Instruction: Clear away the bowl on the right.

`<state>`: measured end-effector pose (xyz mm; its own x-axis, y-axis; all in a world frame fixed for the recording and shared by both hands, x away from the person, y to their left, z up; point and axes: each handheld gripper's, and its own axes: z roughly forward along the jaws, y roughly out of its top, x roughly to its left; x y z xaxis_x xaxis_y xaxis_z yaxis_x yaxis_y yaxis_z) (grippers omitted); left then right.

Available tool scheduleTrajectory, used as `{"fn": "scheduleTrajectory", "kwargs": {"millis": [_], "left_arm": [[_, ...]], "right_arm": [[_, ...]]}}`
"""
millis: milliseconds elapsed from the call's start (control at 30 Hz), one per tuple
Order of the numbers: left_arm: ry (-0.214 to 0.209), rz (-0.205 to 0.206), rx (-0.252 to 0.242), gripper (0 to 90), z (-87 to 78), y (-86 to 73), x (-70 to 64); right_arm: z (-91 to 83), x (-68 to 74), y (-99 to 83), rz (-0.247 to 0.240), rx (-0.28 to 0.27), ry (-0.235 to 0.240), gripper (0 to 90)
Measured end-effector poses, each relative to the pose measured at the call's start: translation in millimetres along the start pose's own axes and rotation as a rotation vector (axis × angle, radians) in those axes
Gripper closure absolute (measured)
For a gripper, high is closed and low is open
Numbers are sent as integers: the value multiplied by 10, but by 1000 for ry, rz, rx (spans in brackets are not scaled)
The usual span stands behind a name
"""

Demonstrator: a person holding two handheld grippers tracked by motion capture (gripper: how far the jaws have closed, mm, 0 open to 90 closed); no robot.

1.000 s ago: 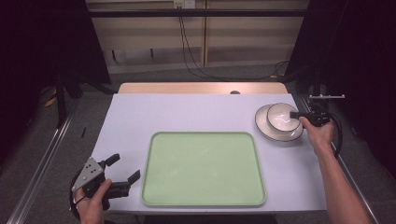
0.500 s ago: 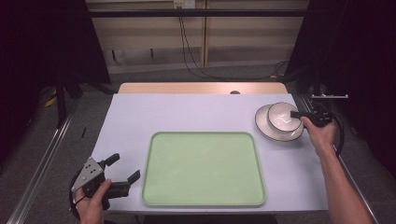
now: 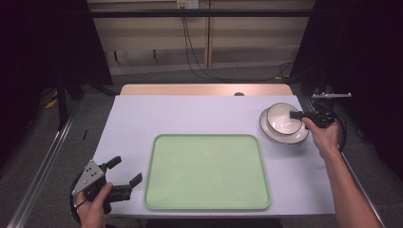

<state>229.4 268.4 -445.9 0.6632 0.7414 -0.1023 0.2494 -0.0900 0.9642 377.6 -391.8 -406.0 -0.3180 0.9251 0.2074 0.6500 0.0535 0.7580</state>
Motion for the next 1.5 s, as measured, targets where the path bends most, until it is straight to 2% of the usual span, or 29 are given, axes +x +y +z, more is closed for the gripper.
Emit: {"fn": "scheduleTrajectory", "kwargs": {"millis": [300, 767, 933, 1500], "left_arm": [[2, 0, 1, 13, 0, -1, 2], [0, 3, 1, 13, 4, 1, 0], [6, 3, 6, 13, 12, 0, 1], [2, 4, -2, 14, 0, 7, 3]], "right_arm": [[-24, 168, 39, -58, 21, 55, 824], [-23, 389, 62, -101, 63, 131, 823], [9, 454, 61, -128, 72, 145, 823], [152, 619, 22, -156, 127, 183, 822]]}}
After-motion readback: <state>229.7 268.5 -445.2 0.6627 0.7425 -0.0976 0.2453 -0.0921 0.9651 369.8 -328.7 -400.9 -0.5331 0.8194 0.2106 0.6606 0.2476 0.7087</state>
